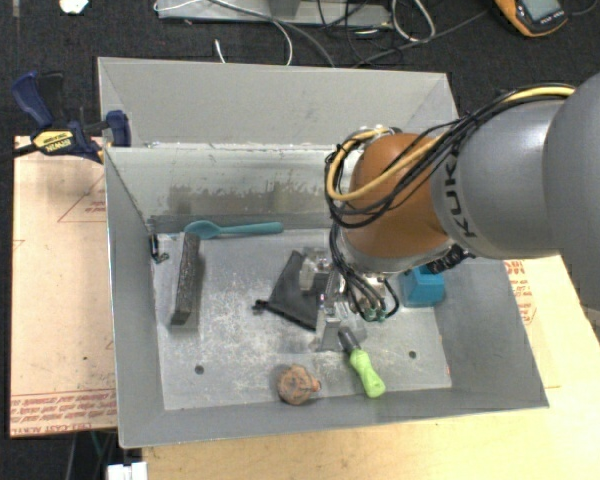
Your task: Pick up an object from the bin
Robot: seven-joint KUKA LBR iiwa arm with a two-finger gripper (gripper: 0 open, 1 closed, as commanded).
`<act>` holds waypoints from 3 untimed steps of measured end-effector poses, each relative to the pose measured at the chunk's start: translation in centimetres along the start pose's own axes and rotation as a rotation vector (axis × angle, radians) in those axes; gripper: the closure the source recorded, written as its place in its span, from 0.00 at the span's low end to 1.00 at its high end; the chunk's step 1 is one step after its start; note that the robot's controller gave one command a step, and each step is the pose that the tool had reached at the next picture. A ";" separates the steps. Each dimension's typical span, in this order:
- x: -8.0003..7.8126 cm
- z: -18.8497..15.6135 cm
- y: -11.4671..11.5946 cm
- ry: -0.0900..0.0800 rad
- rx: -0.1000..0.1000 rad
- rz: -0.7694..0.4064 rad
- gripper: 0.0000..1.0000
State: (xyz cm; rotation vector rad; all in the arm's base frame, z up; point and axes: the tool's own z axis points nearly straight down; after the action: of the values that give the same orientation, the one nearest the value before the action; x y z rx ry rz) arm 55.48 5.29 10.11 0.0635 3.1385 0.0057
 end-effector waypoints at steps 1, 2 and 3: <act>-2.3 2.0 -1.1 -0.010 -0.003 0.005 0.00; -3.6 2.8 -3.5 -0.009 0.001 -0.070 1.00; -3.6 2.8 -3.5 -0.009 0.000 -0.070 1.00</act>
Offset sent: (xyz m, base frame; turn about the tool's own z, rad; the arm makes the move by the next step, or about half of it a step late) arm 0.0316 -0.0369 -0.0311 -0.0731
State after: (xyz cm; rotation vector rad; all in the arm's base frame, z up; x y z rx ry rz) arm 58.97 1.60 7.27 -0.0462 3.1296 0.0045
